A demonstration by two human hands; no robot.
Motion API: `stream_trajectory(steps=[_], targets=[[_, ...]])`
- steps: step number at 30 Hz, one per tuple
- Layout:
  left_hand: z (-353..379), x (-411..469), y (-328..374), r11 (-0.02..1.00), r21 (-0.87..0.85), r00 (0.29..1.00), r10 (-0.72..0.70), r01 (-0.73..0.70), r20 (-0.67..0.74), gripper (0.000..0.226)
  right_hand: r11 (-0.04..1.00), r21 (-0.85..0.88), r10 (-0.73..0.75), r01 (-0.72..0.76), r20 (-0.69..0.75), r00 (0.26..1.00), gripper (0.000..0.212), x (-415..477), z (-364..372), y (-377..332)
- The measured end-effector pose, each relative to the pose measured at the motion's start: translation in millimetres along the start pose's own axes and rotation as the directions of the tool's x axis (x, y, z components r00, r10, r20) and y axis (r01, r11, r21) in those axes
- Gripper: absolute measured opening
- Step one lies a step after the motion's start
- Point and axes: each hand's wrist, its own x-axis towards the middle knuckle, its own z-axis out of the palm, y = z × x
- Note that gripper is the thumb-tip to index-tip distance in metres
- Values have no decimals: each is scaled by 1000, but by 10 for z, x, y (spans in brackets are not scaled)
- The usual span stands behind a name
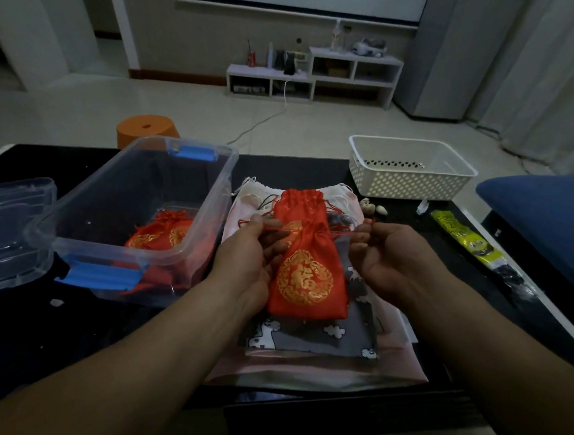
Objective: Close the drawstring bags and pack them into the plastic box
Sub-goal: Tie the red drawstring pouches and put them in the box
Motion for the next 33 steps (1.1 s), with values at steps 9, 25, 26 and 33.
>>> stream_trajectory(steps=[9,25,26,33], targets=[[58,-39,57,988,-151,994,40,-24,103,35,993,-94,61,-68,-76,995,28,138,-104,23],[188,4,-171,-36,789,733,346,-613,585,37,755,-594,-26,278,396,918,15,-225,170,-83],[198,-4,-165,-28,792,740,336,-610,583,47,740,-609,-7,283,415,910,12,-241,169,-103],[266,24,-165,119,793,771,359,-597,527,43,768,-399,-333,501,420,844,20,-240,166,-278]])
